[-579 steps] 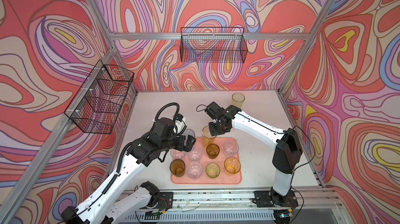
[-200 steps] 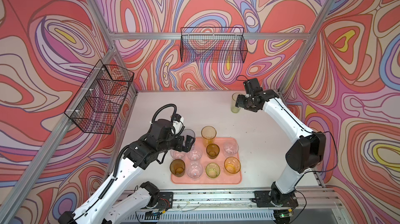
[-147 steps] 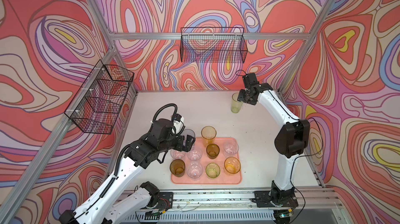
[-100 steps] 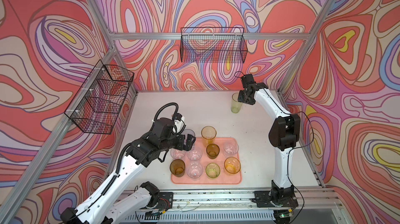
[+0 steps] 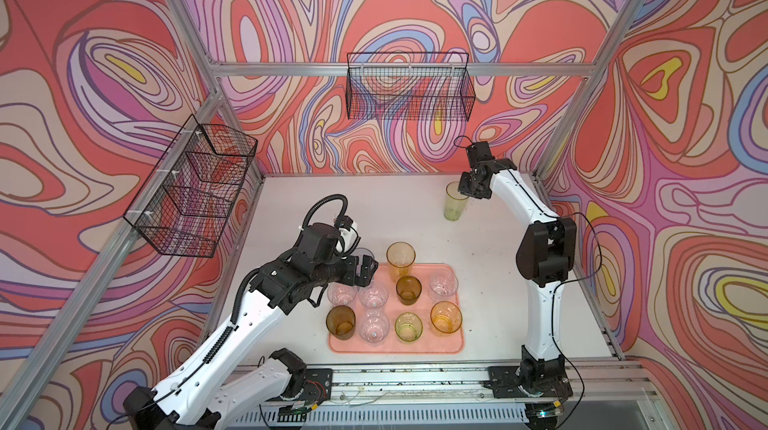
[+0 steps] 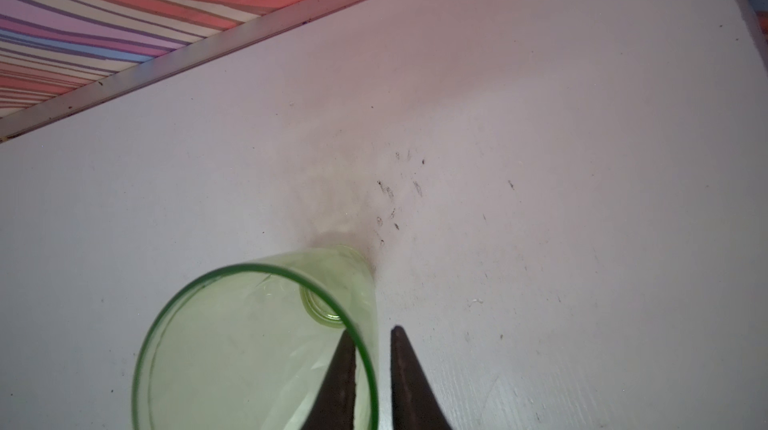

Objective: Place the glasses into the tray
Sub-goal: 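Close the right gripper on the green glass rim, then lift the green glass and carry it toward the tray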

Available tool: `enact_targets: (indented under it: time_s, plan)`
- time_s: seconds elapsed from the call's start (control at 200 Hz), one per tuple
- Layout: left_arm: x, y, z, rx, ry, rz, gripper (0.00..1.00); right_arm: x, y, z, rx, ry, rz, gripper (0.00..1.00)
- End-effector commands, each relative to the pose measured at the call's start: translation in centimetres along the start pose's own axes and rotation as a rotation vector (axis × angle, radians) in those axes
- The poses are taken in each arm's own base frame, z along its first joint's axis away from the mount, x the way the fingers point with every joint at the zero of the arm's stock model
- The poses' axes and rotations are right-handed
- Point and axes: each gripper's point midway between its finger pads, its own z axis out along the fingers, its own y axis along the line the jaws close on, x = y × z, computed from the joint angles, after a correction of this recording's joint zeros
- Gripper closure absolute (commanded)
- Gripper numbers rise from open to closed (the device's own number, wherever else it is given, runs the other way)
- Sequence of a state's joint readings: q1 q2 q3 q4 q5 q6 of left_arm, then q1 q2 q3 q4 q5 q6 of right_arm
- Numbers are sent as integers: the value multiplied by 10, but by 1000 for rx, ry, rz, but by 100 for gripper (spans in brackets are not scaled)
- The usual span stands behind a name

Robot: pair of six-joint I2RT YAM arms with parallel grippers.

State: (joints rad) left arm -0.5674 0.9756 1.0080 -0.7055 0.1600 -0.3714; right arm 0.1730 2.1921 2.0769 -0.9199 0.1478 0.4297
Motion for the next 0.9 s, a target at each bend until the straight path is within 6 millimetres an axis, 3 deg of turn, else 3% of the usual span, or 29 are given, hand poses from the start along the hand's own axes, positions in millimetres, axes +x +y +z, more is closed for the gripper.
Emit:
enact_targets:
  time_s: [0.0,0.165,0.396,0.641,0.896]
  plan:
    - [-14,-3,-4,9,-42,-8,0,8,2,11,-16,29,4,99]
    - [-12,-2,-5,2,-40,-3,0,9,-1,-1,-16,25,5,100]
    - [-14,-5,-10,20,-55,0,0,19,5,-47,-122,11,14,100]
    - [-10,-14,-13,69,-42,-16,0,52,17,-103,-190,31,-56,100]
    - [-4,-15,-22,84,-36,-31,0,102,45,-139,-182,78,-207,100]
